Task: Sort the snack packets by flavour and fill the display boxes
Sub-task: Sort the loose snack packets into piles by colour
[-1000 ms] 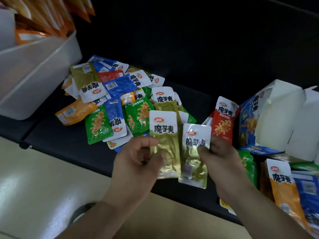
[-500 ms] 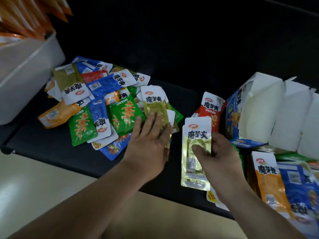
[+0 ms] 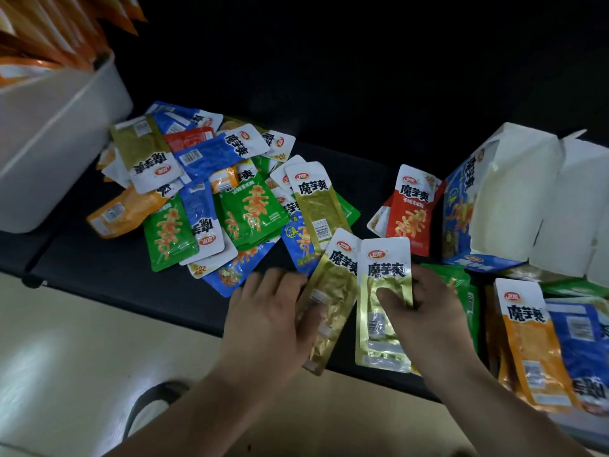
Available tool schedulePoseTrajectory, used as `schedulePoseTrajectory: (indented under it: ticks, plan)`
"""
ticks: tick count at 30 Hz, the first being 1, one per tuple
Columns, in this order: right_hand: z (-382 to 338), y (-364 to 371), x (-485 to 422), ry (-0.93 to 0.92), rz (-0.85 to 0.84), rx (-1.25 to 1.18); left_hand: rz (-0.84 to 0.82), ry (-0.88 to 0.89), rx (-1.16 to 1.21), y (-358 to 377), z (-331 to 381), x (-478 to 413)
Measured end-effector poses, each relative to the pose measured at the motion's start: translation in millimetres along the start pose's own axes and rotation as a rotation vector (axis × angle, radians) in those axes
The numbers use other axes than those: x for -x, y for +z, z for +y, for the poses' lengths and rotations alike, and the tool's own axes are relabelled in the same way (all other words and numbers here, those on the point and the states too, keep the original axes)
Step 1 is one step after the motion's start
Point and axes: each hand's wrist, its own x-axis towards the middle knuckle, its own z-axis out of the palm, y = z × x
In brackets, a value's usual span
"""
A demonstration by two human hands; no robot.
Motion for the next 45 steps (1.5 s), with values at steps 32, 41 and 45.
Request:
schedulePoseTrajectory:
  ticks: [32, 41, 45]
  plan:
    - [-24, -31, 61, 0.119, -0.065, -0.172, -0.505, -0.401, 0.957, -32, 99, 7]
    - [-4, -48, 82, 0.232, -0.202, -0.152, -0.68, -0.202, 0.69, -26, 117, 24]
    - [-29, -86, 92, 0.118, -0.423, -0.296, -0.685, -0.293, 0.804, -31, 135, 20]
